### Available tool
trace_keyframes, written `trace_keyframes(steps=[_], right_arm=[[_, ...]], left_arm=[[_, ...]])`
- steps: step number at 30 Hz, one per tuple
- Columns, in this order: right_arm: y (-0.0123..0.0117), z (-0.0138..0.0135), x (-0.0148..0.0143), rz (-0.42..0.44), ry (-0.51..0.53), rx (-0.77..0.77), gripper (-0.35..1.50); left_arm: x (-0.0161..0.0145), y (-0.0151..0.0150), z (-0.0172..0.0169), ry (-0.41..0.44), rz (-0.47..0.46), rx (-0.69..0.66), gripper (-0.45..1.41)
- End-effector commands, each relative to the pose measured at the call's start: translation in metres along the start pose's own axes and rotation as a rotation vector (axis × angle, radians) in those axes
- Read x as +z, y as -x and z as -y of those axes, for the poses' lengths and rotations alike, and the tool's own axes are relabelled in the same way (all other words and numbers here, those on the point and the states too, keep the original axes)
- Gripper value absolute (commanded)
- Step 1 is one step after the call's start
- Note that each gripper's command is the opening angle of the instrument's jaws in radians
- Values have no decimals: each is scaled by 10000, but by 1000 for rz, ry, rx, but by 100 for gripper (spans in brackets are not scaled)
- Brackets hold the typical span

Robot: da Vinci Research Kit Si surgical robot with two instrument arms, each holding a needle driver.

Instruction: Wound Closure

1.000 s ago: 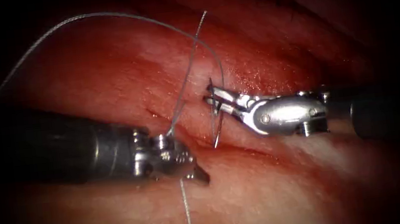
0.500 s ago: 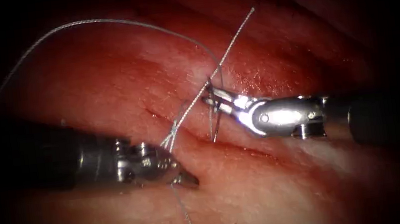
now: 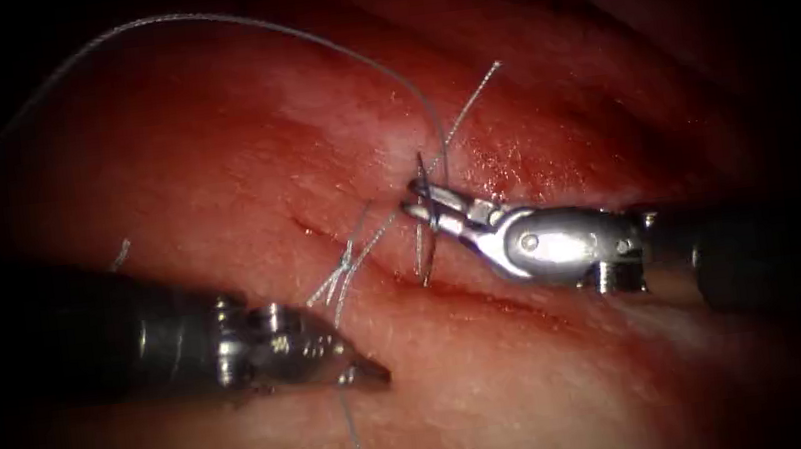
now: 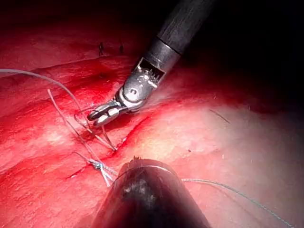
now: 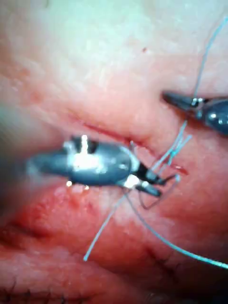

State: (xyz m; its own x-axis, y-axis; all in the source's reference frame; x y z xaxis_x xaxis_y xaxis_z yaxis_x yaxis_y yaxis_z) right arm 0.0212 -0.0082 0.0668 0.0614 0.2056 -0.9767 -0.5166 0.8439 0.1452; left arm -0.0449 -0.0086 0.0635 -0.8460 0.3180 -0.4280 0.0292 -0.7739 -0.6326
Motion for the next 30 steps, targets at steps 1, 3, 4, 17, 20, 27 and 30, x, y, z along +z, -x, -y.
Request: trace_keyframes(steps=[1, 3, 4, 17, 20, 27, 30], right_arm=[[5, 5, 5, 1, 7, 25, -35], [5, 4, 5, 3, 13, 37, -35], [6, 4, 5, 5, 17, 43, -35], [6, -3, 6, 26, 74, 180, -35], [6, -6, 7, 36, 98, 212, -35], [6, -7, 7, 27, 73, 265, -35], [6, -7, 7, 27, 73, 289, -35]], left_arm=[[9, -1, 2, -3, 1, 0, -5], [10, -2, 3, -7, 2, -1, -5], [11, -2, 4, -8, 2, -1, -5], [20, 2, 28, -30, -33, -16, -10], [21, 4, 29, -31, -32, -14, -10], [25, 7, 31, -35, -34, -17, -10], [24, 8, 32, -34, -34, -16, -10]])
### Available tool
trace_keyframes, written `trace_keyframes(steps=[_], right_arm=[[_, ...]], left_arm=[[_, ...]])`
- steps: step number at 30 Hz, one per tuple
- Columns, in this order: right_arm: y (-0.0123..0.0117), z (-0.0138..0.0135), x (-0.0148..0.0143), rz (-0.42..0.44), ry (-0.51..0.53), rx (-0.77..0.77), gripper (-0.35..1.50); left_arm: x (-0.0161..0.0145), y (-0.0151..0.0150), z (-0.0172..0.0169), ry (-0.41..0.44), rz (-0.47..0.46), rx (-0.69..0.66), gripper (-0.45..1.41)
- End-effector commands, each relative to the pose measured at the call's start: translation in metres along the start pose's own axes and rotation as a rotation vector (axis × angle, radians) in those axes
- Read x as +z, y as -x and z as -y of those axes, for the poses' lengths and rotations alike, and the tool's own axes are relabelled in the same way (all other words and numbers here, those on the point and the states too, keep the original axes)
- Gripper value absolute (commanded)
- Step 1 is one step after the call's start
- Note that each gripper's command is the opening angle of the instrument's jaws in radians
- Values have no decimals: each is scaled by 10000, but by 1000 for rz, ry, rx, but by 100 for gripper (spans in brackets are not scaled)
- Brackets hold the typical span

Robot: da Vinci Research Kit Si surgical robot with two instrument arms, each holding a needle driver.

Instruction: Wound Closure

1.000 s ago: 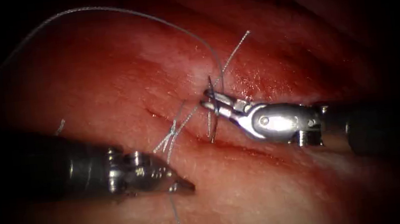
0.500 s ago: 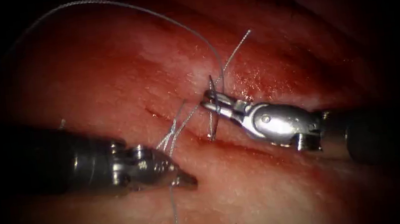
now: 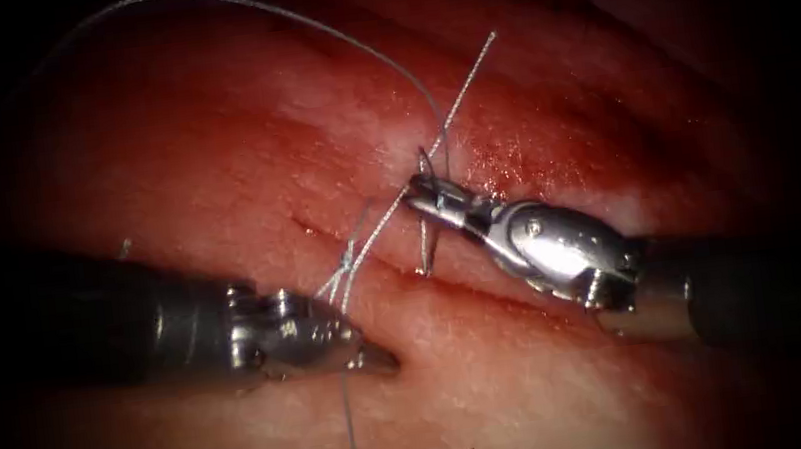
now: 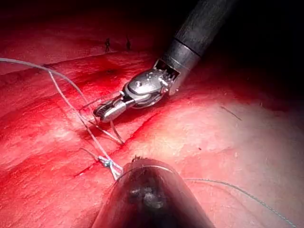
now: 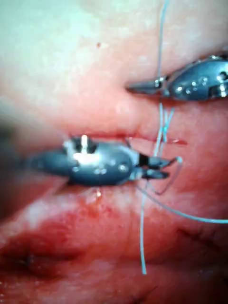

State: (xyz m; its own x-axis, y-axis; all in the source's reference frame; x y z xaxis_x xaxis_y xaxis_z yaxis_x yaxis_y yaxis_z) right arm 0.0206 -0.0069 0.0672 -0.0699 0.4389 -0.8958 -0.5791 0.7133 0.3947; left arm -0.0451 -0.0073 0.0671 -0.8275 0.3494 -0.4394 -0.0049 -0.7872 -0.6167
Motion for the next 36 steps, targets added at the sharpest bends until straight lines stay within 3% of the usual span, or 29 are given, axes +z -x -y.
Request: trace_keyframes(steps=[1, 36], right_arm=[[7, 6, 5, 1, -4, 15, -35], [8, 17, 0, 144, 41, 511, -35]], left_arm=[[8, 0, 0, 2, 1, 2, -10], [4, 5, 2, -19, 0, 0, -10]])
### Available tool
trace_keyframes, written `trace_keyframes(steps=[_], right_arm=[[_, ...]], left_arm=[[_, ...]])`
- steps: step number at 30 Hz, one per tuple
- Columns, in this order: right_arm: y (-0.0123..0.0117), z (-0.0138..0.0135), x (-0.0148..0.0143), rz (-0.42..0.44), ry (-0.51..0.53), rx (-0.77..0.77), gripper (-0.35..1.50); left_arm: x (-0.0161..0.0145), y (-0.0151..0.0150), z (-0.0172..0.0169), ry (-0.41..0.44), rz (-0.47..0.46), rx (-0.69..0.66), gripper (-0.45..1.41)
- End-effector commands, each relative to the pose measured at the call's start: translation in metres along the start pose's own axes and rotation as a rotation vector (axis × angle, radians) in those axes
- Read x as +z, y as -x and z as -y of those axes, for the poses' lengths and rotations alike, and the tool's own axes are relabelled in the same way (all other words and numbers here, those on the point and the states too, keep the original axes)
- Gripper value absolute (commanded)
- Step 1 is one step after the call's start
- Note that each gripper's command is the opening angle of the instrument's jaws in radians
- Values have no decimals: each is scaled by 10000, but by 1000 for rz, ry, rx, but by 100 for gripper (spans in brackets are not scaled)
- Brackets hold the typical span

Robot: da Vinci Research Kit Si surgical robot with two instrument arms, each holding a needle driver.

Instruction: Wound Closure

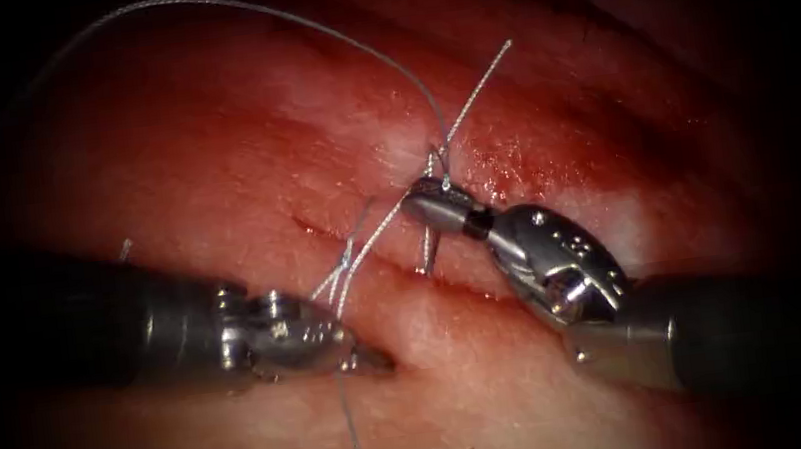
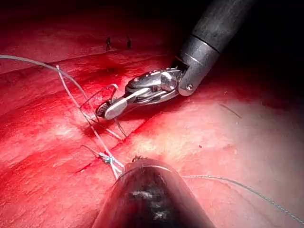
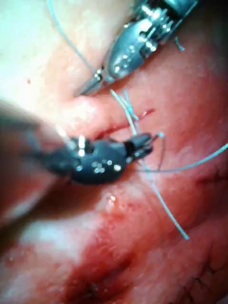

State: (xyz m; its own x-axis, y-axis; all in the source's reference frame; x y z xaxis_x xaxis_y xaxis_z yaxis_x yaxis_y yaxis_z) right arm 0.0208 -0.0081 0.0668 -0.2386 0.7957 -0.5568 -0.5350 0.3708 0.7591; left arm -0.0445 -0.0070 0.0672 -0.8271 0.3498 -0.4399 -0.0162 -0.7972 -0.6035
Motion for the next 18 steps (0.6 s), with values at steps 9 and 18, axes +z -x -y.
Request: trace_keyframes(steps=[9, 18], right_arm=[[12, 9, 11, 48, -70, 121, -35], [17, 14, 12, 92, -64, 221, -35]], left_arm=[[8, 0, -1, -1, 1, 0, -10], [6, 1, -1, 0, 0, 1, -10]])
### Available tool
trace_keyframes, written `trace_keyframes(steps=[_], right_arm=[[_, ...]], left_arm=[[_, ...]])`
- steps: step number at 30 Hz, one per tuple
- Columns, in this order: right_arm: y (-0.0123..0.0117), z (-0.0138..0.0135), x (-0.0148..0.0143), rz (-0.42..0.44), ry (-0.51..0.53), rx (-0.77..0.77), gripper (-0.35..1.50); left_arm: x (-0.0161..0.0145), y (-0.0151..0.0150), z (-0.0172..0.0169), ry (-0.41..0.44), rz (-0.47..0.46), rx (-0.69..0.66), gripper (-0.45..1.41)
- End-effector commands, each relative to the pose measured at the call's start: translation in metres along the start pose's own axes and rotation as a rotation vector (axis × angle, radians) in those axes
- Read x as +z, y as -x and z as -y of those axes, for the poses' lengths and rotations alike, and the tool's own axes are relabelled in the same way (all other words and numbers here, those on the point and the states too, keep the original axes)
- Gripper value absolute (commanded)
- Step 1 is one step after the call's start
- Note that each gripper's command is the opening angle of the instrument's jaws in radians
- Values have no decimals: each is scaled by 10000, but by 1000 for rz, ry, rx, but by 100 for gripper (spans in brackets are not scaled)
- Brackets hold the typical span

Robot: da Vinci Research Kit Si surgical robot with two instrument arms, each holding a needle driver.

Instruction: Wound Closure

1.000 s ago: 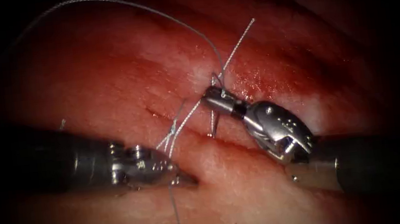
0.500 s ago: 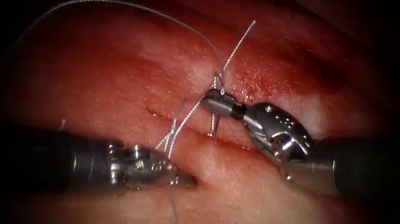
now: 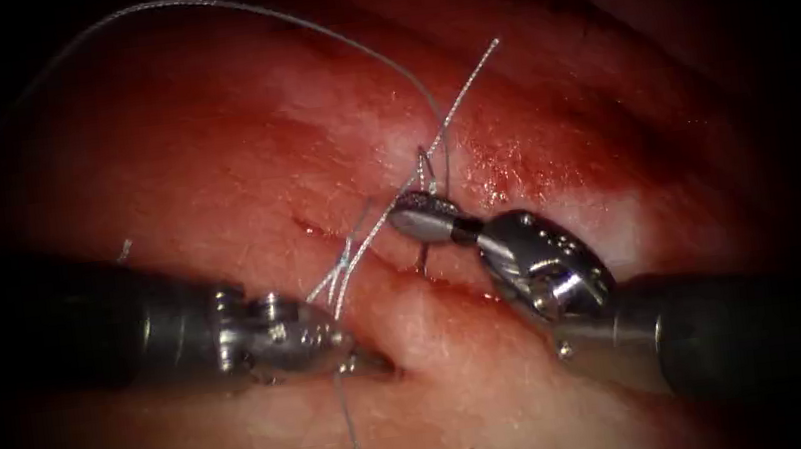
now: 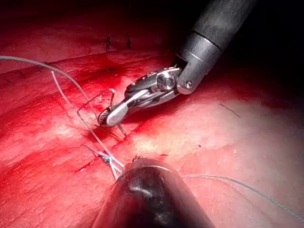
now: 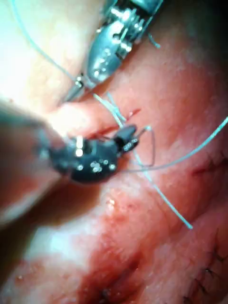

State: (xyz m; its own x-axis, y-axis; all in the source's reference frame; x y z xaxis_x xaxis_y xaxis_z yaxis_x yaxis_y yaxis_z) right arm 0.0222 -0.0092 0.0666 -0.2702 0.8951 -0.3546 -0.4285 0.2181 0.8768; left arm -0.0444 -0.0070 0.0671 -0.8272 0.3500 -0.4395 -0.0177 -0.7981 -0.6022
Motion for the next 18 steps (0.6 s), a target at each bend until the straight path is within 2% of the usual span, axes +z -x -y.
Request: trace_keyframes(steps=[1, 8, 12, 17, 18], right_arm=[[8, 0, 7, 29, -2, 30, -35], [32, 5, 4, 143, -46, 122, -35], [43, 9, 2, 168, -62, 173, -35], [44, 12, 0, 174, -100, 226, -35], [42, 11, 1, 163, -94, 227, 5]], left_arm=[[8, 0, -1, 0, 0, 1, -10], [6, -1, 0, -2, 0, 0, -11], [5, -1, 0, -3, 0, 0, -11], [0, -1, 1, -9, -4, 0, -11], [-1, -1, 1, -8, -4, 0, -11]])
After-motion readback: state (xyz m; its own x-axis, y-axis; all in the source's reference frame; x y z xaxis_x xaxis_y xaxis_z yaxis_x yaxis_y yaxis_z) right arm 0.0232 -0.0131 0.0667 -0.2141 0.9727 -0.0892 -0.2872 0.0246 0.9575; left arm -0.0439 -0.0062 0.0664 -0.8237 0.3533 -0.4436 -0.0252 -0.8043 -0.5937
